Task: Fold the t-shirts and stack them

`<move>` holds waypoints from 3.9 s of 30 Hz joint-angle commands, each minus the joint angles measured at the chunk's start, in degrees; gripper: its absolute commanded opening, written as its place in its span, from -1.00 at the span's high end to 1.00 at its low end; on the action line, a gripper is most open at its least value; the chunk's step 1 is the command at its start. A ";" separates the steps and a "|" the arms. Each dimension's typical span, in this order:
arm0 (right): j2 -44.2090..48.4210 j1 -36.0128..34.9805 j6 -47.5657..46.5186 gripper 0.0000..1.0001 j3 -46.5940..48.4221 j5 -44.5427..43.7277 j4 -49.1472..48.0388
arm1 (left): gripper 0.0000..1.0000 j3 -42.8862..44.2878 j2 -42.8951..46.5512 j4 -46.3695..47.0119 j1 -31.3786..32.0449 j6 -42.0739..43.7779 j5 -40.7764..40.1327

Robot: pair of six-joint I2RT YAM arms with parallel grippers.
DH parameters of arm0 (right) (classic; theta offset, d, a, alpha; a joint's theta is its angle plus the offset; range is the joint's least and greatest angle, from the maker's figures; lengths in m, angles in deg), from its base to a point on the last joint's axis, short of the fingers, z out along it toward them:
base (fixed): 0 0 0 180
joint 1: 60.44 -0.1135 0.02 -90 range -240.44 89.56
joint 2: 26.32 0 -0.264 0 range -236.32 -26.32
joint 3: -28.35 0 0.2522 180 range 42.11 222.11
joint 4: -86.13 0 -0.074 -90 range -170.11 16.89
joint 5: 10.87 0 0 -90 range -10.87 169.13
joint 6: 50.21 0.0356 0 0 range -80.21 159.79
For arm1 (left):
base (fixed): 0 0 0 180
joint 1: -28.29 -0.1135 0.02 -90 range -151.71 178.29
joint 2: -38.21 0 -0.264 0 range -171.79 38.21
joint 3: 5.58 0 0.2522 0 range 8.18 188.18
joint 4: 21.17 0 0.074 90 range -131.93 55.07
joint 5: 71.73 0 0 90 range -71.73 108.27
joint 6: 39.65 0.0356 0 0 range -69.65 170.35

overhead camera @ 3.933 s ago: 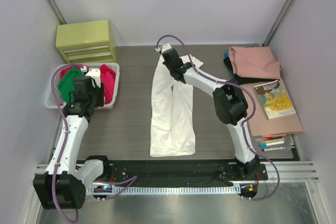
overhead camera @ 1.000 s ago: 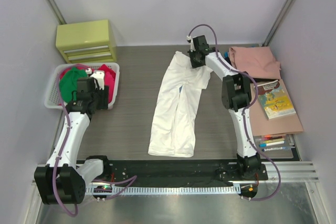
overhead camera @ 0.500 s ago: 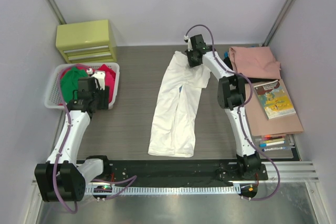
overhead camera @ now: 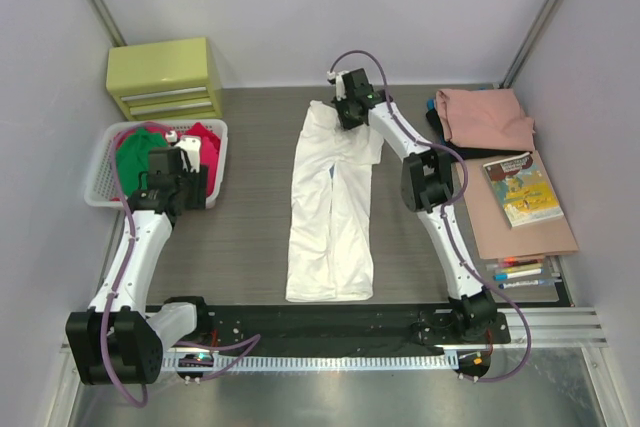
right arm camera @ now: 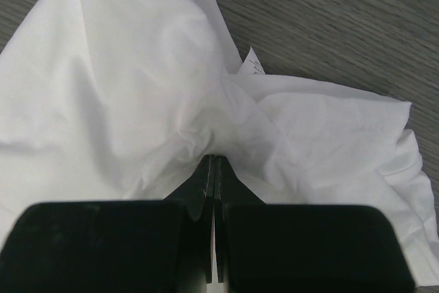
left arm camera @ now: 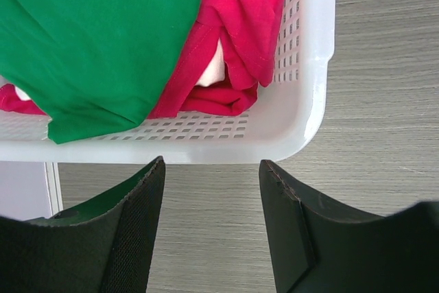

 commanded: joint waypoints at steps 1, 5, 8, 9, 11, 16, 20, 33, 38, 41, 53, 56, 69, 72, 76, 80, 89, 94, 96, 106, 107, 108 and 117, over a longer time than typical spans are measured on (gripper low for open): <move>-1.94 -2.00 -1.71 0.98 2.07 3.64 0.79 | -0.18 0.58 1.04 -0.80 -0.15 0.66 -0.55; -1.77 -2.88 -2.41 0.84 1.19 2.51 0.52 | -0.18 0.32 1.40 -1.15 -0.15 0.75 -0.55; -1.16 -2.88 -3.29 0.36 -0.03 1.63 -0.53 | -0.18 0.23 1.31 -1.24 -0.15 0.75 -0.20; 0.06 -2.88 -3.55 0.23 -1.87 0.58 -1.32 | -0.18 0.23 1.22 -1.33 -0.15 0.75 -0.11; 1.56 -2.88 -4.25 -0.24 -4.33 -1.00 -4.39 | -0.18 0.14 1.14 -1.33 -0.15 0.66 0.07; 8.92 -3.05 -4.79 -0.60 -9.96 -6.11 -10.45 | -0.18 -0.21 0.61 -1.42 -0.15 0.92 0.60; 18.51 -4.28 -7.15 -0.62 -17.25 -9.53 -16.69 | -0.18 -0.12 -0.18 -1.42 -0.15 1.01 1.82; 66.02 -5.60 -5.47 -0.68 -57.97 -4.44 -7.93 | -0.40 5.14 2.35 -8.79 -0.15 1.53 9.82; 84.07 -3.41 -10.85 -0.76 -75.07 -12.17 2.00 | -0.68 8.57 9.30 -15.55 -0.06 6.10 18.94; 95.41 2.70 -10.41 -0.80 -82.29 -4.38 7.63 | -0.82 12.26 9.84 -25.21 -0.15 8.39 30.36; 86.60 6.53 -4.61 -0.80 -77.14 13.62 12.38 | -0.93 25.27 -19.73 -44.80 0.11 9.96 55.47; 81.13 6.96 -4.52 -0.77 -73.09 21.27 13.61 | -1.00 29.13 -29.05 -50.00 0.46 12.08 63.14; 75.03 14.44 -8.12 -0.78 -79.21 32.75 8.36 | -1.00 22.68 -30.80 -35.58 3.10 3.34 59.21; 81.10 14.52 -8.30 -0.79 -84.75 30.81 4.75 | -1.00 18.52 -20.16 -21.83 9.50 -3.11 46.17; 85.41 14.52 -10.05 -0.77 -88.45 28.43 4.21 | -1.00 15.53 -12.61 -12.53 17.85 -5.84 30.70; 91.02 14.26 -11.63 -0.62 -91.88 27.03 2.81 | -0.99 9.73 -3.47 -2.69 18.40 -6.11 18.98; 85.16 7.59 -12.70 -0.57 -87.05 26.94 6.95 | -1.00 3.48 -3.26 -0.90 18.75 -8.47 20.45; 82.09 5.47 -7.43 -0.46 -86.44 32.29 2.11 | -1.00 2.78 -4.49 2.36 18.66 -14.96 31.42; 80.42 5.12 -5.68 -0.43 -86.26 34.22 1.84 | -0.99 0.77 -5.80 2.88 18.66 -16.91 36.08; 79.45 2.57 0.93 -0.32 -94.61 34.15 -8.01 | -1.00 -8.21 -6.51 11.50 18.66 -24.56 47.52; 77.35 2.22 0.84 -0.37 -94.26 33.71 -7.57 | -0.99 -7.95 -7.90 12.20 18.57 -24.48 47.62; 75.85 2.05 0.49 -0.43 -93.65 33.18 -7.13 | -1.00 -7.42 -8.88 12.20 18.57 -23.87 46.92; 82.06 0.38 -1.97 0.98 -89.60 14.94 -14.06 | -0.97 4.26 -7.41 14.91 19.27 -15.96 29.91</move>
